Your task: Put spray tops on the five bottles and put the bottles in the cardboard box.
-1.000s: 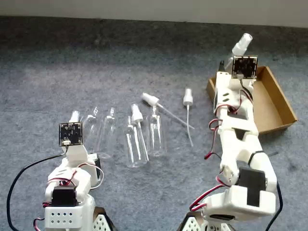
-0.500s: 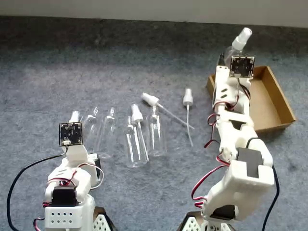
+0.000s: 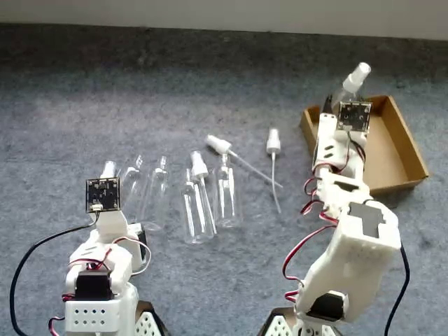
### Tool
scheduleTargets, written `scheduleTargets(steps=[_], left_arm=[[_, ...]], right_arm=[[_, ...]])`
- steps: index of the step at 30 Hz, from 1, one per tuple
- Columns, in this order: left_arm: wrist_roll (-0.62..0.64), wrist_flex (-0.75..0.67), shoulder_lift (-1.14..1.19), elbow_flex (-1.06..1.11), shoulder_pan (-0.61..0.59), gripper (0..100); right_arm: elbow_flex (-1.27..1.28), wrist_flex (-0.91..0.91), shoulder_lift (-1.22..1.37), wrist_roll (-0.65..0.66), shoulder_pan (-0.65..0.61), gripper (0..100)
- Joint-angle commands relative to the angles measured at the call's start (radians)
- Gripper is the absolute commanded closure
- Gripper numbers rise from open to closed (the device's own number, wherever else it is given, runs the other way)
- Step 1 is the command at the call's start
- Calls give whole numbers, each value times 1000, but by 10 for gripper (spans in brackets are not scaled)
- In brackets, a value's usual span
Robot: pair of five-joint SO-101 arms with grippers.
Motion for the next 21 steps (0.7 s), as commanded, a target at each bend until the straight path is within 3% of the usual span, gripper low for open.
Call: scheduleTargets(steps=[1, 21], left_arm=[[-9, -3, -8, 2, -12, 989], [-9, -31, -8, 18, -12, 989]], right_arm=[[-7, -18, -5, 5, 19, 961], [-8, -19, 16, 2, -38, 961]])
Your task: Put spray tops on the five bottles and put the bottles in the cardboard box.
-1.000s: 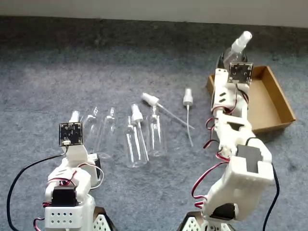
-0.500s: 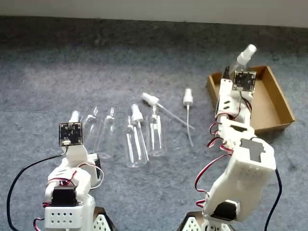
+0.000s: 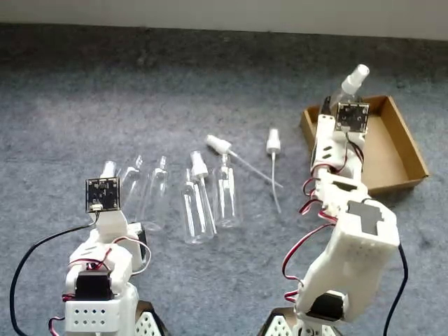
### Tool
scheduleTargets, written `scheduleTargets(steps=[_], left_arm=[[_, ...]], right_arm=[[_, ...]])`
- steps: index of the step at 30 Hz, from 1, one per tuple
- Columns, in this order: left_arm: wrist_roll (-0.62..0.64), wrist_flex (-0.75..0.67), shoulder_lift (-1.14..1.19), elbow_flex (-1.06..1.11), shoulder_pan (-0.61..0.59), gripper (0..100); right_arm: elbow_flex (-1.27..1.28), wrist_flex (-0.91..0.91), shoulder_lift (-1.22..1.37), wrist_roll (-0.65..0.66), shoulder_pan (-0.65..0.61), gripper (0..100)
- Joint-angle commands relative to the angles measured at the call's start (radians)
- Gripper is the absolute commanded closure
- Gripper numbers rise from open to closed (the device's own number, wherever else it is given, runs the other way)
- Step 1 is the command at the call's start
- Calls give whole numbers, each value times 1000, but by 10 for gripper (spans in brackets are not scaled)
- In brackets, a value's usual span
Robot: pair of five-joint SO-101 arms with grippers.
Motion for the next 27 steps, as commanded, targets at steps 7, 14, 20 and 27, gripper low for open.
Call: scheduleTargets(steps=[7, 14, 20, 27], left_arm=[[-9, -23, -8, 12, -12, 989], [-9, -23, -8, 12, -12, 989], [-9, -23, -8, 12, -12, 989], [-9, -68, -8, 21, -12, 989]], right_arm=[[-8, -16, -4, 5, -28, 961], [-5, -13, -2, 6, -27, 933], [-4, -12, -2, 6, -27, 842], [73, -13, -41, 6, -41, 789]])
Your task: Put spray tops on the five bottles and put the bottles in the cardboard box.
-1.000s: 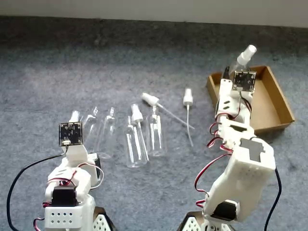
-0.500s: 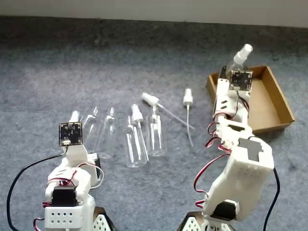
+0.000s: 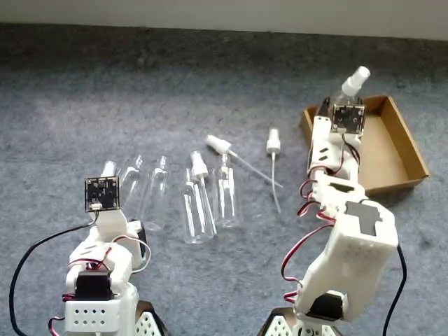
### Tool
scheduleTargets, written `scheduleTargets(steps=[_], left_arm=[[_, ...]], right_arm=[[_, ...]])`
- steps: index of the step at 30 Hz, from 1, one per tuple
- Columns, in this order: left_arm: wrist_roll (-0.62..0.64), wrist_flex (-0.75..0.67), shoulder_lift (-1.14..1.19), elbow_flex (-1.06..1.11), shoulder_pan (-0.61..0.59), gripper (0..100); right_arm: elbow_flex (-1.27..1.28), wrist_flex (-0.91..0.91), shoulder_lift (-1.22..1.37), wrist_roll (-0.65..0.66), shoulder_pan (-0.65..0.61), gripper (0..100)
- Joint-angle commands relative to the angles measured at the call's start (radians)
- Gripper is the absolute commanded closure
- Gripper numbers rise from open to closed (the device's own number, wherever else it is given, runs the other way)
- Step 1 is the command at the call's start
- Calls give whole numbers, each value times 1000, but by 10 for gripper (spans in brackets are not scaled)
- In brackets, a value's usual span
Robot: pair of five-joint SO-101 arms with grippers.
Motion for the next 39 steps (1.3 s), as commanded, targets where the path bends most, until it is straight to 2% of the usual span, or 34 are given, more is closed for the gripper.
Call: scheduleTargets(steps=[1, 4, 9, 19, 39], left_arm=[[-9, -38, -8, 21, -12, 989], [-9, -37, -8, 21, -12, 989], [-9, -37, -8, 21, -12, 989], [-9, -34, -8, 21, -12, 989], [-9, -34, -8, 21, -12, 989]], right_arm=[[48, -4, -51, 9, -25, 762], [101, -2, -104, 9, -27, 707], [133, 22, -174, 9, -19, 706], [127, 355, -334, 2, -4, 706], [122, 1122, -877, 6, -10, 706]])
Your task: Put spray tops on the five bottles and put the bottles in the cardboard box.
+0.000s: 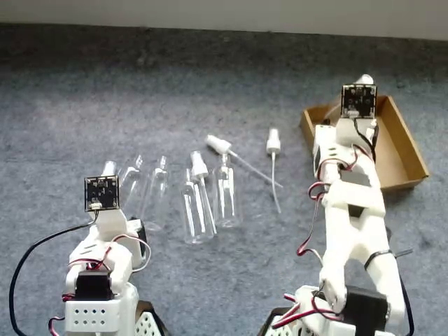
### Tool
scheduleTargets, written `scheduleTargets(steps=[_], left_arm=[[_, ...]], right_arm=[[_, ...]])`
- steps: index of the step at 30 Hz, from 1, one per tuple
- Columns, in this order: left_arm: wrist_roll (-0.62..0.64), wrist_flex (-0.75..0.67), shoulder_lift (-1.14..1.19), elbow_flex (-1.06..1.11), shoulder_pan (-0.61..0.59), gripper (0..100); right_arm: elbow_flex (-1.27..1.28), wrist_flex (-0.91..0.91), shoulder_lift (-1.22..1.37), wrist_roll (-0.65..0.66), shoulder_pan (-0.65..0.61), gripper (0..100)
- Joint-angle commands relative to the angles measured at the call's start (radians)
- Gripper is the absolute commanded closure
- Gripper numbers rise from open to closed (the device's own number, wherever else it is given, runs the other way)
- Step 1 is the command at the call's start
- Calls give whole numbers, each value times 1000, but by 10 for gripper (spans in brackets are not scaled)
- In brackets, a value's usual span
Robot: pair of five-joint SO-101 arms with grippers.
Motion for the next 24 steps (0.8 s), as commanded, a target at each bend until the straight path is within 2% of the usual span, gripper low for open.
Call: scheduleTargets(steps=[1, 9, 18, 24], left_arm=[[-9, -15, -8, 21, -12, 989], [-9, -15, -7, 21, -5, 989], [-9, -14, -7, 21, -10, 989], [-9, -14, -7, 21, -10, 989]], right_arm=[[-19, 148, -130, 6, 1, 706], [-19, 412, -315, 8, -18, 706], [-24, 630, -549, 6, -119, 706], [-188, 852, -601, 2, -133, 706]])
